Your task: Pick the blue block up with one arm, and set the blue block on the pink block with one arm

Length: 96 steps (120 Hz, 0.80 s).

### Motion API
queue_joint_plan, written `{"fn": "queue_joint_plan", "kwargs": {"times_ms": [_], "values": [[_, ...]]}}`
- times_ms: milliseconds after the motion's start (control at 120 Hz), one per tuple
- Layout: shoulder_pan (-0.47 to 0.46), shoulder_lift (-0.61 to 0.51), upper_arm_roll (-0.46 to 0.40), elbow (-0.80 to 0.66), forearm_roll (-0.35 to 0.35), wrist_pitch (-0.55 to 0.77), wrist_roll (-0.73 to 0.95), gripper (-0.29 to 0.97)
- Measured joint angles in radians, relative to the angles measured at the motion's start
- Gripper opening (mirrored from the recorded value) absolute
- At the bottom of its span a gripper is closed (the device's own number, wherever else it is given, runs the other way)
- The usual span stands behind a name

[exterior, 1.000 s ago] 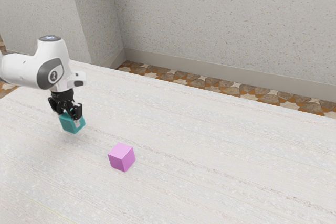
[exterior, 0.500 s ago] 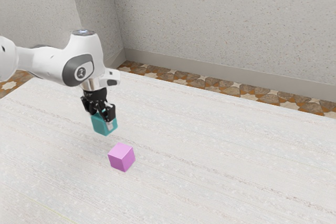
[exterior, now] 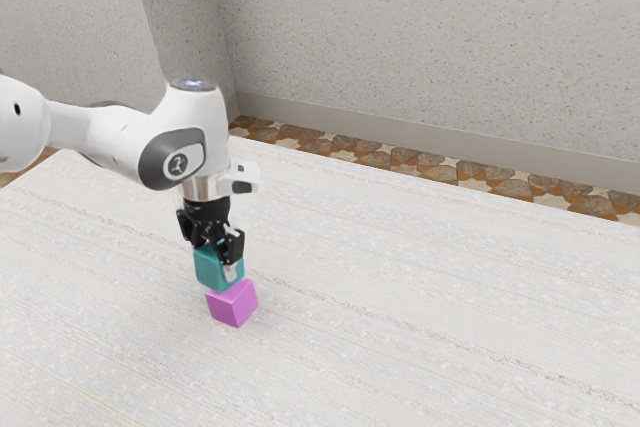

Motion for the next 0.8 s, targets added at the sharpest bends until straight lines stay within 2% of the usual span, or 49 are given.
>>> {"fn": "queue_joint_plan", "kwargs": {"times_ms": [42,92,308,533,575,800], "values": [[0.0,0.0,0.0,-0.002,0.0,0.001,-0.005,0.33],[-0.001,0.0,-0.012,-0.002,0.005,0.001,-0.009,0.41],[-0.006,-0.002,-0.021,-0.001,0.006,0.001,-0.016,0.56],[-0.005,-0.077,-0.028,0.048,0.007,-0.04,-0.018,0.64],[-0.007,-0.089,-0.03,0.089,0.007,-0.061,-0.017,0.65],[-0.021,-0.064,-0.009,0.509,0.009,-0.255,-0.013,0.67]]}}
